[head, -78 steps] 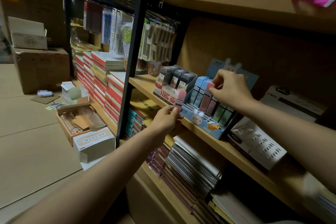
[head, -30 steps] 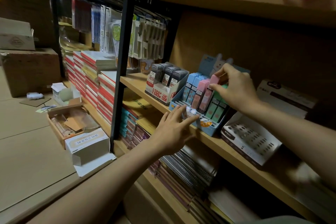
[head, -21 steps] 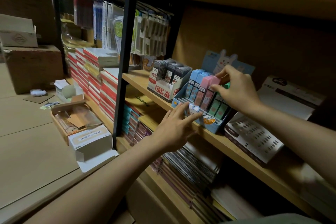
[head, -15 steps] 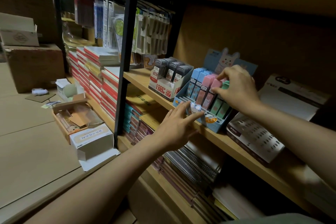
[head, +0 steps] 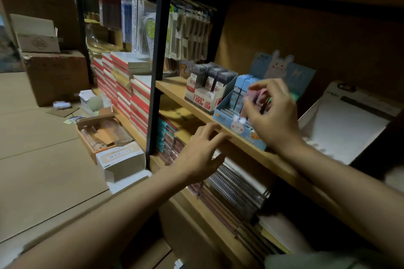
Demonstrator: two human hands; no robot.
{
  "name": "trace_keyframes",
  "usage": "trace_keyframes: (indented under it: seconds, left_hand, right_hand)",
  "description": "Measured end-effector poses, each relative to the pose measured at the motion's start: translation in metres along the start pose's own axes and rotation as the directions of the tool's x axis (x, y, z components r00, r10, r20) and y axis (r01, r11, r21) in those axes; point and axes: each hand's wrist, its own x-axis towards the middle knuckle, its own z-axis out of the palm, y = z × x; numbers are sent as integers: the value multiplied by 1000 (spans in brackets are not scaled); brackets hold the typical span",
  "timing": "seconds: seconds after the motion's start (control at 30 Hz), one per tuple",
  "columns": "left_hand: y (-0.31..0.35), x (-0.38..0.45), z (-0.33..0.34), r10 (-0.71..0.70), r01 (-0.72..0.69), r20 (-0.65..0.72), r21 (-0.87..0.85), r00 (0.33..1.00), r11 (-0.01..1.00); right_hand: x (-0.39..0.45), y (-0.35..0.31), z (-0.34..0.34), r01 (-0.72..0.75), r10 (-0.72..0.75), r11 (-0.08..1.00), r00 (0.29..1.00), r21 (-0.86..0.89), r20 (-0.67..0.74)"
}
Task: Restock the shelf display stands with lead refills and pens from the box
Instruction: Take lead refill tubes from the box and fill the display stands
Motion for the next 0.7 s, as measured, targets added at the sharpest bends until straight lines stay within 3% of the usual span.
trace_keyframes:
  seconds: [0.13,0.2,0.23,0.3,0.4,0.47,0.53,0.6,0.63,0.7]
  left_hand:
    - [-16,-59,-5,103,-92,161,-71,982,993]
    - [-26,-100,-1,-6,12,317,-17,948,1000]
    - [-30,-122,0,-144,140,454,42,879,989]
    - [-40,-167,9,-352,337,661,156,663,928]
    - [-47,-228,24,-545,601,709,212,449,771]
    - [-51,-261,41,-679,827,673,180,292,533]
    - [-52,-283,63,-798,989,595,32,97,144]
    - [-49,-299,94,-864,957,492,-185,-105,-222]
    - [-44,-306,110,-870,892,445,-276,-211,-357]
    - [-37,-313,140,-839,755,381,-390,-388,-527]
  right_hand:
    - [-84,-23,38,73,-141,968,949,240,281]
    - [-130,-25,62,31,-176,953,867,301,466]
    - [-151,-25,74,-12,-172,952,807,307,565]
    - [-192,-22,100,-112,-151,950,649,290,746]
    - [-246,-15,135,-294,-39,942,379,160,925]
    - [-273,-12,152,-436,69,899,205,28,976]
    - [-296,-11,167,-474,128,877,76,-77,989]
    - [-316,-12,180,-435,122,892,-22,-119,992]
    - [-326,-15,184,-402,100,907,-75,-122,992]
    - [-347,-23,193,-283,44,954,-188,-97,981]
